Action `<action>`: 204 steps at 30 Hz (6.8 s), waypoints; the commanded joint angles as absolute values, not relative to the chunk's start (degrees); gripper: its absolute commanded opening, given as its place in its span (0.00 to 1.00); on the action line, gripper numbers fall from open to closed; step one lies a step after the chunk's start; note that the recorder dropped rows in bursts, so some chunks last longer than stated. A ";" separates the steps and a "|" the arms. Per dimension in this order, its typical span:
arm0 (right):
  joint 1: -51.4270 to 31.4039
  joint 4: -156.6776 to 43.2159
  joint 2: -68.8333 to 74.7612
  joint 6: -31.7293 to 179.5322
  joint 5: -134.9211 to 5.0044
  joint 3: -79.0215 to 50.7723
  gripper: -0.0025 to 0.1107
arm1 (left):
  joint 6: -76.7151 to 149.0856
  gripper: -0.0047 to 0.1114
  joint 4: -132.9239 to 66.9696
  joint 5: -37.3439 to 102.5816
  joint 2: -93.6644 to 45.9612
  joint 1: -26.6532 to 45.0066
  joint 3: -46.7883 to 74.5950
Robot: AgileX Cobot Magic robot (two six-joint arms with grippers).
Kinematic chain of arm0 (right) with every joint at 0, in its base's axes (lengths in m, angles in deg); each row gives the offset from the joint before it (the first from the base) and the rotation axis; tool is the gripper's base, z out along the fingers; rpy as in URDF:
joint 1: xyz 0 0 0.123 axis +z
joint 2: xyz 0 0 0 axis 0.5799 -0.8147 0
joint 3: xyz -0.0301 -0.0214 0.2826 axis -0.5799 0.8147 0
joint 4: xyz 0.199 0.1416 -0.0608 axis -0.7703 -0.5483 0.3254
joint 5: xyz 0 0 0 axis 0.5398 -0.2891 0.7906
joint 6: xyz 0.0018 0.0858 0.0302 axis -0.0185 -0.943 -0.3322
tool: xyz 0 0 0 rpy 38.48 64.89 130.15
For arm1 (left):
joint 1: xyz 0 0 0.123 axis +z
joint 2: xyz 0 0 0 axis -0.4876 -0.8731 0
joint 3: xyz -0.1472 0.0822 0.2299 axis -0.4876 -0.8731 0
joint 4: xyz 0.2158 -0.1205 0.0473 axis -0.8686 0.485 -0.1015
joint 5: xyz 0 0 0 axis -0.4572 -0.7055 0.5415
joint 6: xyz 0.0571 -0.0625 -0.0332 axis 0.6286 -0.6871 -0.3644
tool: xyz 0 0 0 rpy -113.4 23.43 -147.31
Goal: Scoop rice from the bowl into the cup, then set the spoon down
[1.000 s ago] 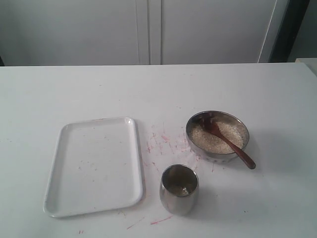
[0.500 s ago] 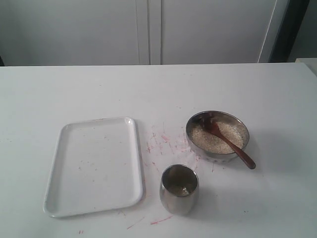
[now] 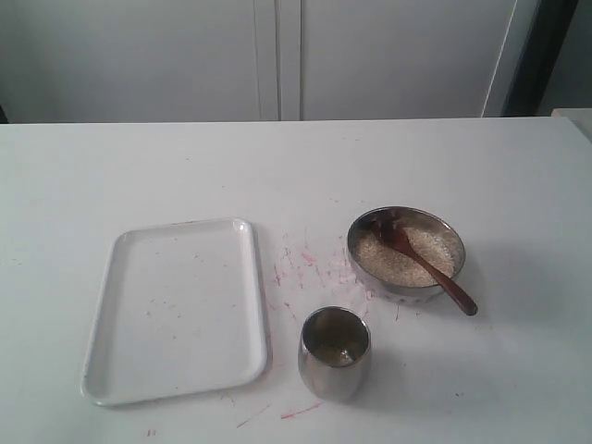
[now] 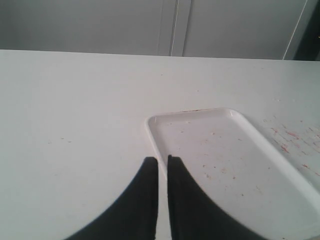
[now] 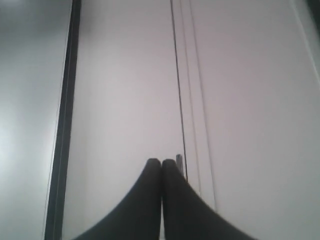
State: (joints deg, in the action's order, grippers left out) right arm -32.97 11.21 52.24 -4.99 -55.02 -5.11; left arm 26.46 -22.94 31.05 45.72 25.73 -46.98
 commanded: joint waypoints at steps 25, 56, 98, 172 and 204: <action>-32.12 43.22 28.85 -32.73 -22.59 -5.81 0.02 | 26.35 0.16 -22.40 31.26 45.96 25.59 -46.79; -32.04 43.22 36.00 -45.87 -50.40 -4.58 0.02 | 26.35 0.16 -22.40 31.26 45.96 25.59 -46.79; -16.39 -63.94 24.33 98.84 -105.57 -5.87 0.02 | 26.35 0.16 -22.40 31.26 45.96 25.59 -46.79; -16.61 -44.38 -17.53 69.93 -119.45 -8.48 0.41 | 26.35 0.16 -22.40 31.26 45.96 25.59 -46.79; -16.61 -44.30 -21.39 69.81 -117.76 -8.48 0.39 | 26.35 0.16 -22.40 31.26 45.96 25.59 -46.79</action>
